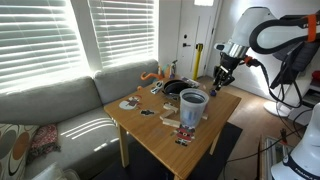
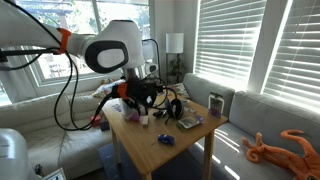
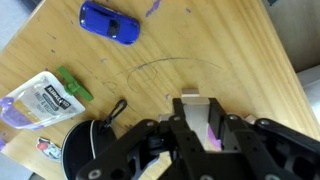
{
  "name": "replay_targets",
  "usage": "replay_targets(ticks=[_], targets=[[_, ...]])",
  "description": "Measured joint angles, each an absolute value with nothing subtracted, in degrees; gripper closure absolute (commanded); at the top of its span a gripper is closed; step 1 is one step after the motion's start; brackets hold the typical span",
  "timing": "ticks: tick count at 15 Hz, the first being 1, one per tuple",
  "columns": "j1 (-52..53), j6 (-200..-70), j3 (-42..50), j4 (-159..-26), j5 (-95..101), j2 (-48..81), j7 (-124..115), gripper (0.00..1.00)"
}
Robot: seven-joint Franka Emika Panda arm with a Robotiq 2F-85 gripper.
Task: Stack up the blocks on the table
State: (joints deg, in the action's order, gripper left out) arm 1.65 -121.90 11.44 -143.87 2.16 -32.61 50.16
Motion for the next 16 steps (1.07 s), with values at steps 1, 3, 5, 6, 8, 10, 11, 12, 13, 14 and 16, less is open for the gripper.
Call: replay_targets(ticks=[1,3,5,6,8,10,11,12,13,14,16], targets=[[1.69,-121.92,11.60,-143.86,1.68,-31.82,49.99,0.93],[1.96,-121.77,11.68,-143.87,0.45,-29.84,50.00,0.93],[2.32,-121.51,11.73,-143.83,0.04,-27.58,50.13,0.93],[2.34,-121.42,11.73,-143.71,0.04,-26.48,50.17,0.93],[2.34,-121.35,11.73,-143.10,0.04,-24.68,50.29,0.93],[2.42,-121.34,11.69,-142.29,0.04,-23.33,50.94,0.71],[2.39,-121.38,11.61,-142.20,0.04,-22.98,50.99,0.71],[2.35,-121.38,11.56,-142.24,0.04,-22.89,50.99,0.71],[2.34,-121.38,11.55,-142.25,0.04,-22.90,50.99,0.93],[2.32,-121.38,11.55,-142.25,0.04,-22.91,50.99,0.93],[2.31,-121.92,11.50,-142.32,0.04,-22.89,50.99,0.93]])
